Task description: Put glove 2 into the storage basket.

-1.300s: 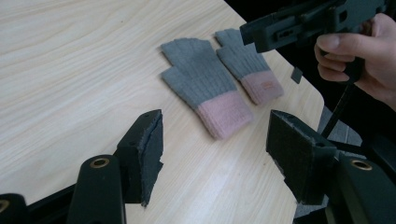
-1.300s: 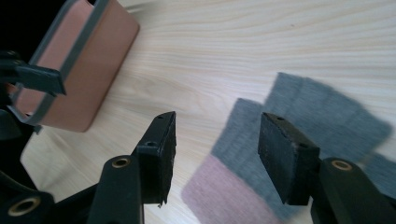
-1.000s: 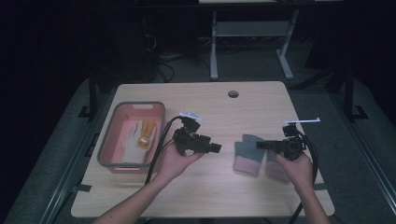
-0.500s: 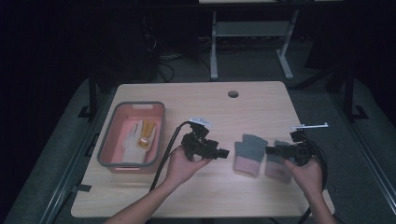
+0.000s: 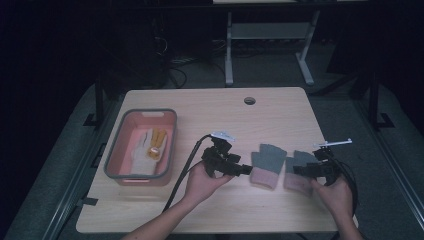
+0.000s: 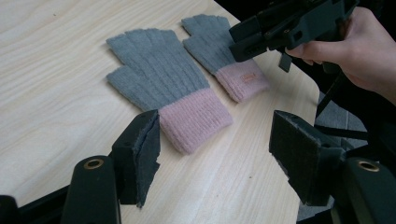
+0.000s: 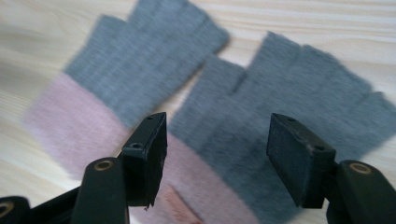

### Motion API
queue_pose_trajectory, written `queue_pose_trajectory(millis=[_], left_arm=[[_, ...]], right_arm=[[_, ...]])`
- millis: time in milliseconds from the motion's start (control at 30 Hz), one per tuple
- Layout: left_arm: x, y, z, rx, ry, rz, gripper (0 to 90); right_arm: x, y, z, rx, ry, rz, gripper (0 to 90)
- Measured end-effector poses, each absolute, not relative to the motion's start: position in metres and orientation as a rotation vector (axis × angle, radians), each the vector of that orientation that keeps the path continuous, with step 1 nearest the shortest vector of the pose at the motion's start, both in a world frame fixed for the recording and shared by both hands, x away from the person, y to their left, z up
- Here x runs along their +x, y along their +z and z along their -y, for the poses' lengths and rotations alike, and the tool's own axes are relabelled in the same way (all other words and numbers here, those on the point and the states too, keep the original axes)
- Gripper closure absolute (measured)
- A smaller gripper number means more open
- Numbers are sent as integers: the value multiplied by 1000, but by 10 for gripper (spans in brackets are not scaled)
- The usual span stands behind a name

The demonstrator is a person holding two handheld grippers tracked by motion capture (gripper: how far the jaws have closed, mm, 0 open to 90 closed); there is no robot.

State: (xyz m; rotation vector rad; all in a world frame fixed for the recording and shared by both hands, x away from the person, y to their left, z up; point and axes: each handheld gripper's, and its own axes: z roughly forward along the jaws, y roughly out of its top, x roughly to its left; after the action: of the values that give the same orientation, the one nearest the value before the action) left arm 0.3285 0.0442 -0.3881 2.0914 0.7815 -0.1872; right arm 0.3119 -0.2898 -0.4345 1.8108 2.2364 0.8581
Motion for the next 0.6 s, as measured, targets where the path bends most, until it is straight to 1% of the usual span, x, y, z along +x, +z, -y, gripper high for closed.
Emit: queue_pose_trajectory(millis=[233, 367, 600], left_arm=[[327, -391, -42, 2086, -189, -782, 336], [327, -392, -41, 2091, -190, -781, 332], [325, -394, -39, 2101, -187, -775, 330]], right_arm=[[312, -443, 291, 1779, 717, -2247, 396], [313, -446, 288, 1749, 693, -2250, 407], [312, -450, 282, 1690, 641, -2260, 487]])
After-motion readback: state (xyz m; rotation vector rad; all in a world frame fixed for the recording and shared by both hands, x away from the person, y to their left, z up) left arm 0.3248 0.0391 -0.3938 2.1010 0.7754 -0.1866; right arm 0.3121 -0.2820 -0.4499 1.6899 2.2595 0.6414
